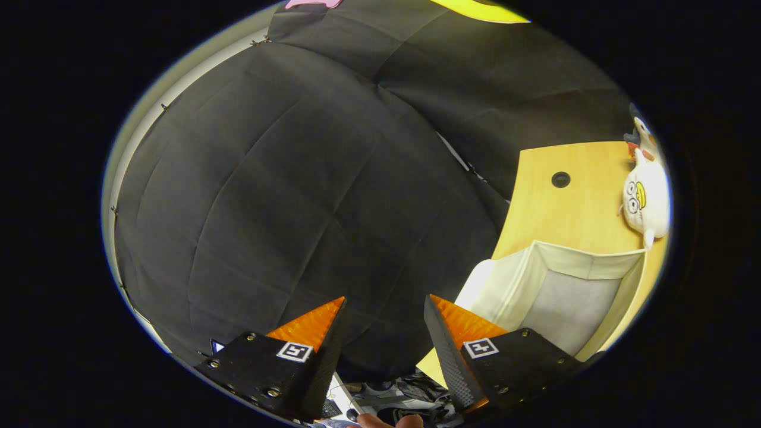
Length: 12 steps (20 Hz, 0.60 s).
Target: Open the storage box then place both shoes into the box .Put the left shoe in first, then the right shoe, with the right side of both shoes facing outward in a uniform manner.
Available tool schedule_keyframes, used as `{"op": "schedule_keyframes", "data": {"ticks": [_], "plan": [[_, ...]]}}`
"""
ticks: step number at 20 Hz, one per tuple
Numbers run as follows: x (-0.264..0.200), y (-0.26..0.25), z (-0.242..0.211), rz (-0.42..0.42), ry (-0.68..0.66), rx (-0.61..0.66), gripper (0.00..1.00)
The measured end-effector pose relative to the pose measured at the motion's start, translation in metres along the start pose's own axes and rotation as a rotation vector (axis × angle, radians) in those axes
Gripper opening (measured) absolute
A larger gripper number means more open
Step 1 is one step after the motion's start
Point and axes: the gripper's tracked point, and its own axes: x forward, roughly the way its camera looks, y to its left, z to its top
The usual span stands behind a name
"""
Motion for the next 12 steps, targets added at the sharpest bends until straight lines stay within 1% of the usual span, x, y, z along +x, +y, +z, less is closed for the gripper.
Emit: {"op": "schedule_keyframes", "data": {"ticks": [3,4,5,8,12], "plan": [[-0.032,-0.022,0.0,-0.038,-0.023,-0.005,0.78],[-0.04,-0.032,0.001,-0.056,-0.036,-0.007,0.87],[-0.051,-0.039,0.003,-0.069,-0.049,-0.006,0.92],[-0.092,-0.063,0.003,-0.113,-0.086,0.003,0.92],[-0.141,-0.11,-0.003,-0.191,-0.119,0.009,0.92]]}}
